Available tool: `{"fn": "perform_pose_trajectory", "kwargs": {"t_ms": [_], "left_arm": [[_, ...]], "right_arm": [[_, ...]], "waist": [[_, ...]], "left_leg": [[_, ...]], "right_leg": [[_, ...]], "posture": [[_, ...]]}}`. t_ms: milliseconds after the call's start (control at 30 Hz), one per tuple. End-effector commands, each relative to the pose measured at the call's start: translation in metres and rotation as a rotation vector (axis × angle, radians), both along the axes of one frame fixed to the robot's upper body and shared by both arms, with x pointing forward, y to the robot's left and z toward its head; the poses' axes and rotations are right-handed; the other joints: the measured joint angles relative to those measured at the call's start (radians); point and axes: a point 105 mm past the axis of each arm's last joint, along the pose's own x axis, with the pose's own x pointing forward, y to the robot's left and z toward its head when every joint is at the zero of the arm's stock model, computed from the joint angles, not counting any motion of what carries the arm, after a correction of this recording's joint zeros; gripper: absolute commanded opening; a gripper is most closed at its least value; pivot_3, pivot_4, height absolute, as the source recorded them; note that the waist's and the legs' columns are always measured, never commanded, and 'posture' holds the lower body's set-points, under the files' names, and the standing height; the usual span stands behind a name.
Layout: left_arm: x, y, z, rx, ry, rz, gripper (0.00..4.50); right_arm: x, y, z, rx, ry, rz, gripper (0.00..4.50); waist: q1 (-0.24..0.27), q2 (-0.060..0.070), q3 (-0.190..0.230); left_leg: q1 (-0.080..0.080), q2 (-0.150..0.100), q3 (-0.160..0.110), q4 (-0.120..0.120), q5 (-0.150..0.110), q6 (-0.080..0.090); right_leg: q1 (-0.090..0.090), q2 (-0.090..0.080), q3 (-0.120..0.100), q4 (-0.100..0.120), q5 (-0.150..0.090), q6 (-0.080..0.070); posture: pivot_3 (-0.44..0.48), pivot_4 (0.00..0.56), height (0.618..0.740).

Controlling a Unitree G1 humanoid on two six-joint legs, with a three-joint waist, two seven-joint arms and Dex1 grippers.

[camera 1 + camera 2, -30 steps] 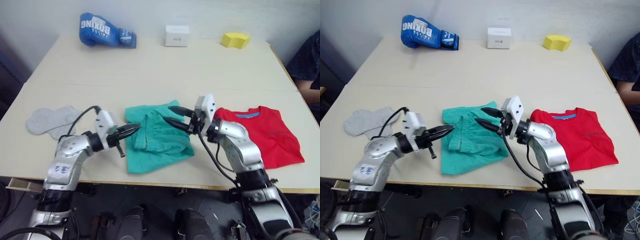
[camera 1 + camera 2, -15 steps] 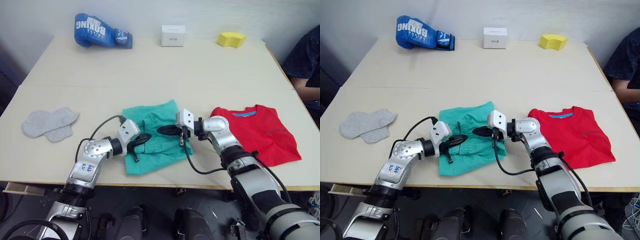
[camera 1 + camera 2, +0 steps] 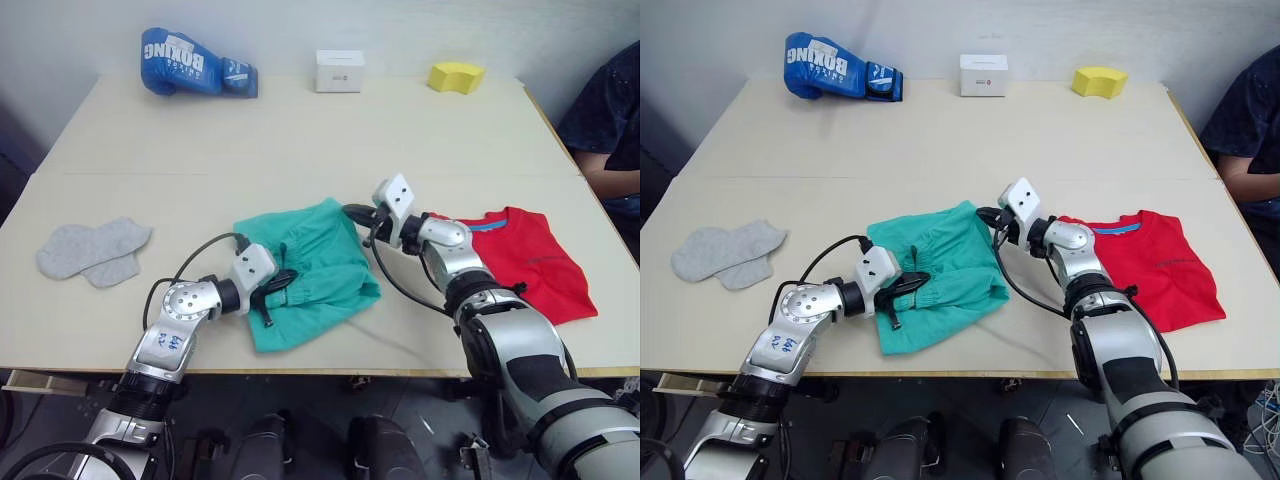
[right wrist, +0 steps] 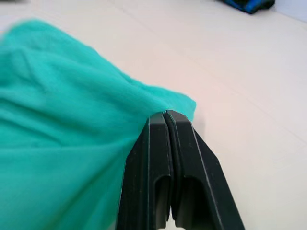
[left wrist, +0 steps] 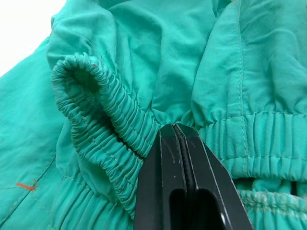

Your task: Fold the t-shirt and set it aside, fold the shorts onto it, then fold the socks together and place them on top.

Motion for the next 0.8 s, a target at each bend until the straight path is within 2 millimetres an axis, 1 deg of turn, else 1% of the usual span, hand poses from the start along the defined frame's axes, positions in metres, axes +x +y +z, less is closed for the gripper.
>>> {"fn": "perform_pose_trajectory", "kwargs": {"t_ms": [33, 67, 100, 133, 167, 267, 333, 400, 467, 533, 633, 667, 733, 800], "left_arm": [[-0.004, -0.004, 0.029, -0.119, -0.025, -0.078, 0.00], [-0.001, -0.003, 0.038, -0.140, -0.042, -0.077, 0.00], [0.006, -0.003, 0.046, -0.166, -0.048, -0.061, 0.00], [0.010, -0.003, 0.051, -0.183, -0.049, -0.051, 0.00], [0.018, -0.002, 0.052, -0.193, -0.031, -0.011, 0.00], [0.030, -0.009, 0.047, -0.165, 0.007, 0.020, 0.00], [0.035, -0.020, 0.038, -0.142, 0.039, 0.018, 0.00], [0.039, -0.026, 0.024, -0.107, 0.075, 0.039, 0.00], [0.042, -0.028, 0.009, -0.064, 0.110, 0.071, 0.00], [0.042, -0.027, -0.001, -0.039, 0.130, 0.089, 0.00], [0.041, -0.025, -0.008, -0.034, 0.146, 0.104, 0.00], [0.040, -0.024, -0.008, -0.036, 0.146, 0.105, 0.00], [0.038, -0.020, -0.009, -0.040, 0.135, 0.108, 0.00], [0.032, -0.018, -0.004, -0.065, 0.096, 0.068, 0.00]], "right_arm": [[-0.023, 0.000, 0.004, 0.020, -0.046, 0.182, 0.05], [-0.029, -0.001, -0.002, 0.002, -0.043, 0.213, 0.05], [-0.036, -0.001, -0.014, -0.025, -0.038, 0.234, 0.05], [-0.041, -0.001, -0.021, -0.043, -0.034, 0.246, 0.05], [-0.044, -0.001, -0.027, -0.048, -0.028, 0.250, 0.05], [-0.056, 0.001, -0.044, -0.070, -0.023, 0.263, 0.05], [-0.068, 0.004, -0.058, -0.105, -0.024, 0.293, 0.05], [-0.087, 0.007, -0.067, -0.140, -0.039, 0.361, 0.05], [-0.108, 0.010, -0.068, -0.170, -0.072, 0.439, 0.05], [-0.123, 0.010, -0.064, -0.185, -0.099, 0.482, 0.05], [-0.139, 0.004, -0.053, -0.205, -0.138, 0.507, 0.05], [-0.141, 0.002, -0.051, -0.209, -0.141, 0.505, 0.05], [-0.143, -0.007, -0.037, -0.190, -0.121, 0.460, 0.05], [-0.139, -0.019, -0.019, -0.096, -0.024, 0.395, 0.05]], "waist": [[0.001, 0.000, 0.000], [0.002, 0.000, 0.000], [0.005, 0.000, 0.000], [0.008, 0.000, 0.000], [0.007, 0.000, 0.000], [0.005, 0.000, 0.001], [0.005, 0.000, 0.000], [0.006, 0.000, 0.000], [0.009, 0.000, 0.000], [0.009, 0.000, 0.000], [0.010, 0.000, 0.000], [0.010, 0.000, 0.000], [0.010, 0.000, 0.000], [0.009, 0.000, 0.000]], "left_leg": [[0.000, 0.000, 0.000, 0.000, 0.000, 0.000], [-0.001, 0.000, 0.000, 0.000, 0.000, 0.000], [-0.001, 0.000, 0.000, 0.000, 0.000, 0.000], [-0.001, 0.000, -0.001, 0.001, 0.000, 0.000], [-0.002, 0.000, -0.001, 0.003, -0.001, 0.000], [-0.002, -0.002, -0.001, 0.006, -0.002, 0.003], [-0.002, -0.002, -0.001, 0.007, -0.002, 0.003], [-0.002, -0.001, -0.001, 0.007, -0.003, 0.002], [-0.002, -0.001, -0.001, 0.007, -0.003, 0.001], [-0.002, -0.001, -0.001, 0.007, -0.003, 0.001], [-0.001, -0.001, -0.001, 0.009, -0.004, 0.002], [-0.001, -0.001, -0.001, 0.009, -0.004, 0.002], [0.000, -0.001, -0.001, 0.010, -0.006, 0.002], [0.000, 0.001, -0.001, 0.010, -0.007, 0.001]], "right_leg": [[0.000, 0.000, 0.000, 0.000, 0.000, 0.000], [0.000, 0.000, 0.000, 0.000, 0.000, 0.000], [0.000, 0.000, 0.000, 0.000, 0.000, 0.000], [0.000, 0.000, -0.001, 0.000, 0.000, 0.000], [0.000, 0.000, -0.002, 0.000, 0.000, 0.000], [0.001, -0.001, -0.001, 0.002, 0.000, 0.000], [0.001, -0.001, -0.001, 0.003, 0.000, 0.000], [0.001, 0.000, -0.001, 0.003, 0.000, 0.000], [0.001, 0.000, -0.001, 0.002, 0.000, 0.000], [0.001, 0.001, -0.001, 0.002, 0.000, 0.000], [0.001, 0.000, 0.000, 0.003, 0.000, 0.000], [0.001, -0.001, 0.000, 0.002, 0.000, 0.000], [0.001, -0.001, 0.001, 0.000, 0.000, 0.000], [0.001, -0.001, 0.002, -0.001, 0.000, 0.000]], "posture": [[0.000, 0.150, 0.740], [0.000, 0.150, 0.740], [0.000, 0.150, 0.740], [0.000, 0.150, 0.740], [0.000, 0.150, 0.740], [0.000, 0.150, 0.740], [0.000, 0.150, 0.740], [0.000, 0.150, 0.740], [0.000, 0.150, 0.740], [0.000, 0.150, 0.740], [0.000, 0.150, 0.740], [0.000, 0.150, 0.740], [0.000, 0.150, 0.740], [0.000, 0.150, 0.740]]}}
